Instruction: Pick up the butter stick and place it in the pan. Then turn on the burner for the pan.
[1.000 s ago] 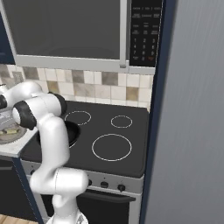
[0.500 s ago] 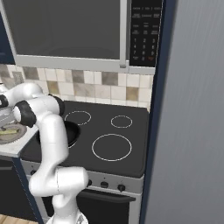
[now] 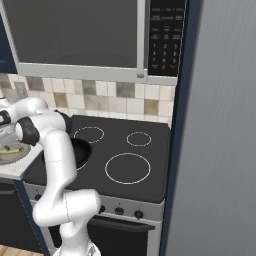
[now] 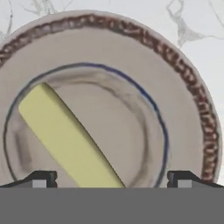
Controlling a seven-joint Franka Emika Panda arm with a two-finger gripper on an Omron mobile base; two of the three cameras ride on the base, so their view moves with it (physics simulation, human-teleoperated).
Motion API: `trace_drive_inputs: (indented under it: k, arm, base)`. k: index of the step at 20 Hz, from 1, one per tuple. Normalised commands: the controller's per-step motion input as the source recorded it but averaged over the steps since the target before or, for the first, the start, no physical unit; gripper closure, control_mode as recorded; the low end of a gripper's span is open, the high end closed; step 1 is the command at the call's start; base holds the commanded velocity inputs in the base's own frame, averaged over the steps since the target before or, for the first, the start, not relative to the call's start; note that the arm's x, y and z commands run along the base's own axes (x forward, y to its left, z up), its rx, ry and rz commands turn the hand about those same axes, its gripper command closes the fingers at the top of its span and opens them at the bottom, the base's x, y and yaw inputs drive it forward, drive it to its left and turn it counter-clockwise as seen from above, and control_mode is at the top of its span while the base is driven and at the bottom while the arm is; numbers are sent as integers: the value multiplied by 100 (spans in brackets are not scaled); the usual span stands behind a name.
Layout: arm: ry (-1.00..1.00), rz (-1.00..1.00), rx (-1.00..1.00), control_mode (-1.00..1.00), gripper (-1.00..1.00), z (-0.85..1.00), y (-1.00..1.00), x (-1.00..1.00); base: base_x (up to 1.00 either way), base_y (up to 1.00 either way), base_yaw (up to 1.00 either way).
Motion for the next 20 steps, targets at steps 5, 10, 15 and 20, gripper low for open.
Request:
trace_drive_inputs:
  k: [5,10,15,20]
  arm:
    - [0,3,1,-100,-100,-36,0,1]
    - [0,3,1,-100,-100,-27,0,0]
    - [0,3,1,-100,-100,-32,0,0]
    - [-5,4,0,-100,-100,-26,0,-9]
  base:
    - [0,0,0]
    - [0,0,0]
    - [0,0,0]
    - [0,0,0]
